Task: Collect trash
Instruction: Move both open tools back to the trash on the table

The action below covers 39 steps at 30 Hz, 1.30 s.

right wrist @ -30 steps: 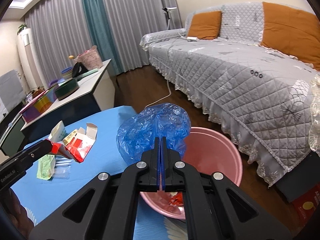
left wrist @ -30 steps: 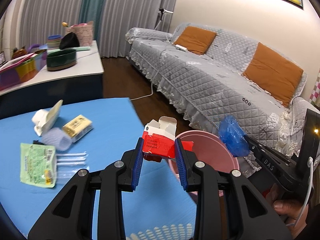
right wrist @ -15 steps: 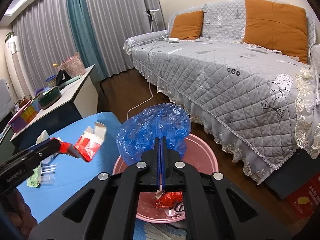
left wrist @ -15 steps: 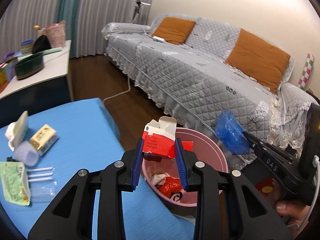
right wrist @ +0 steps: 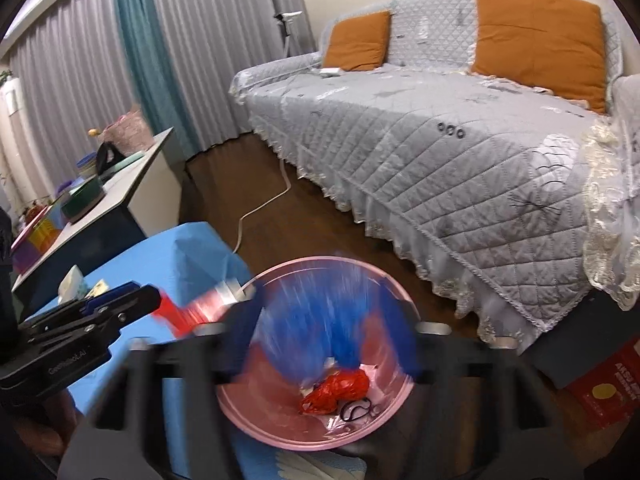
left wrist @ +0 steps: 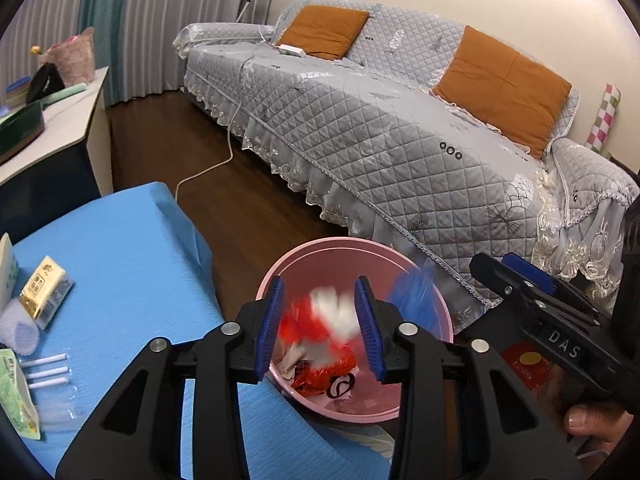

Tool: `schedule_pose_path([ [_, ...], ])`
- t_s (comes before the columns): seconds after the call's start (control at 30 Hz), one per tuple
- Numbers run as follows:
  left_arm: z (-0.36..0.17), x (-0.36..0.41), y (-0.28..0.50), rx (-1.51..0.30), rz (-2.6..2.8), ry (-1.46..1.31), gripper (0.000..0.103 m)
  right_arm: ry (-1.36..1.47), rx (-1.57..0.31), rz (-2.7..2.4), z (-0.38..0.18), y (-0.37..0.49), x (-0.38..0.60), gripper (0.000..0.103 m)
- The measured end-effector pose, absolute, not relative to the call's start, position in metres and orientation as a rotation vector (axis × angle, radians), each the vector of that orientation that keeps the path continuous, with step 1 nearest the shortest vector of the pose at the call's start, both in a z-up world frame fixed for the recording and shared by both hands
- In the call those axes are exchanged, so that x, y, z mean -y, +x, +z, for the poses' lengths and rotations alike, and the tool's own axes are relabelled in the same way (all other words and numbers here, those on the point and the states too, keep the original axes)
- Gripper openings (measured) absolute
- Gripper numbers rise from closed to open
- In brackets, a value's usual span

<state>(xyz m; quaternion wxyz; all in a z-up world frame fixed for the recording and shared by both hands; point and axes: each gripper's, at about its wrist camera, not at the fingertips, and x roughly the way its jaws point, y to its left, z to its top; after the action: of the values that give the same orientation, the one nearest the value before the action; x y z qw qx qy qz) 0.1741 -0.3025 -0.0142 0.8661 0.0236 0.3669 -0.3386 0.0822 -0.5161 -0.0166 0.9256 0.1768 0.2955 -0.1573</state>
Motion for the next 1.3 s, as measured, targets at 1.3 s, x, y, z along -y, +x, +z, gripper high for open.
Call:
schedule_pose_path([
  [1.3, 0.046, -0.021, 0.15, -0.644, -0.23, -0.125, 0.036, 0.217, -0.602, 0.144, -0.004, 0.127, 0.309, 0.029],
])
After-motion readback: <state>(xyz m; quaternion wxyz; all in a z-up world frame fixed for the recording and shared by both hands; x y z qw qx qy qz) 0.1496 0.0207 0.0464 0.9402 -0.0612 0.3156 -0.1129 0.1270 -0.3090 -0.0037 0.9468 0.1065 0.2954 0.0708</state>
